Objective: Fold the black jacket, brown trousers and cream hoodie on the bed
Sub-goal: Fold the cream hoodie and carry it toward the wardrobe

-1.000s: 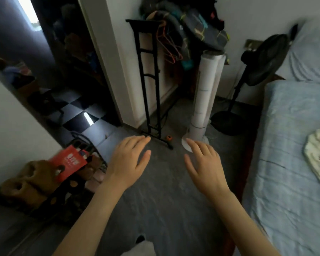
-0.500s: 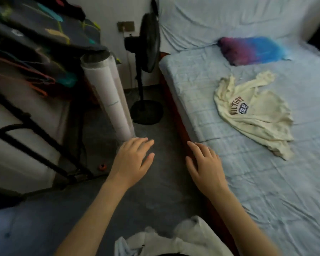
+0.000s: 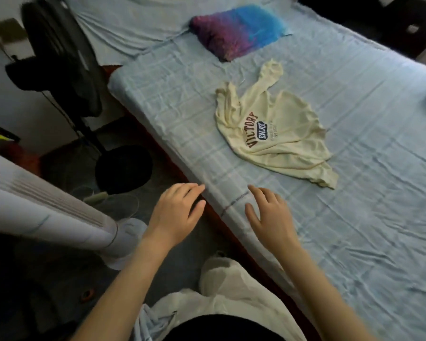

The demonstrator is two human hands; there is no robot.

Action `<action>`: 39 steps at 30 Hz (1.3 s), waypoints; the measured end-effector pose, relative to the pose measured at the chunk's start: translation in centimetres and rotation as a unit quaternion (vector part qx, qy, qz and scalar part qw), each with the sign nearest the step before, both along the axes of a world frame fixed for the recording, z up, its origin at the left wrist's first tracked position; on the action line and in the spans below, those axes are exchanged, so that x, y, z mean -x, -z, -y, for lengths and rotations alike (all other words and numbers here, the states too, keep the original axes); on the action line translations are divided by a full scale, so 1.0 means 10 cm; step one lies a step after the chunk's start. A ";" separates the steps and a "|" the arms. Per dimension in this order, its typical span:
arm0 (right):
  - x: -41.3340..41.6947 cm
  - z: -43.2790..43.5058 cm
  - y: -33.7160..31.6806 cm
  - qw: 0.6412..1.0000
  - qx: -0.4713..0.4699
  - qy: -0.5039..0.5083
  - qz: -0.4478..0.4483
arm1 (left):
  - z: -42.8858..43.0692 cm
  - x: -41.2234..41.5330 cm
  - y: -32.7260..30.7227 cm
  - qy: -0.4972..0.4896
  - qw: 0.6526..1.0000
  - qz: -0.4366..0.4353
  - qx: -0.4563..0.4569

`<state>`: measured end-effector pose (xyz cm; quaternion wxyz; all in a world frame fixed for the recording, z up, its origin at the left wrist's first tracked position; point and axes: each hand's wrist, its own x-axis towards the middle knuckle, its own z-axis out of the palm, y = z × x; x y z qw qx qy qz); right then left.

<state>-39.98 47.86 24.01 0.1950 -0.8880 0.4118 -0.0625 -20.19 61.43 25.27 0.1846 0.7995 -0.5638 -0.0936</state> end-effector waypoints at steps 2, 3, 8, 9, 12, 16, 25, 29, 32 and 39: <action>-0.26 0.34 -0.10 1.000 0.004 0.016 0.012 | 0.45 -0.35 -0.17 0.023 1.000 0.017 0.004; -0.38 0.50 -0.15 0.999 0.006 0.026 0.017 | 0.68 -0.51 -0.25 0.033 0.999 0.026 0.007; -0.76 1.14 -0.24 0.995 0.001 0.092 0.026 | 1.60 -1.04 -0.35 0.082 0.996 0.032 0.020; -0.81 1.24 -0.22 0.994 -0.002 0.106 0.026 | 1.75 -1.10 -0.29 0.096 0.995 0.022 0.016; -0.95 1.47 -0.05 0.986 -0.015 0.163 0.016 | 2.17 -1.28 -0.01 0.153 0.988 -0.002 -0.026; -1.27 1.72 0.16 0.965 -0.035 0.259 0.015 | 2.79 -1.77 0.32 0.217 0.975 -0.007 -0.054; -2.18 2.56 0.26 0.931 -0.009 0.364 0.031 | 4.45 -2.77 0.41 0.364 0.931 0.009 0.010; -2.31 3.08 0.52 0.920 0.031 0.386 0.060 | 5.11 -2.78 0.68 0.389 0.921 -0.010 0.009; -2.33 3.54 0.90 0.924 0.036 0.377 0.043 | 5.56 -2.68 1.01 0.403 0.915 -0.004 -0.018; -2.18 4.58 2.36 0.926 0.017 0.371 -0.064 | 6.53 -2.23 2.54 0.388 0.920 0.025 -0.049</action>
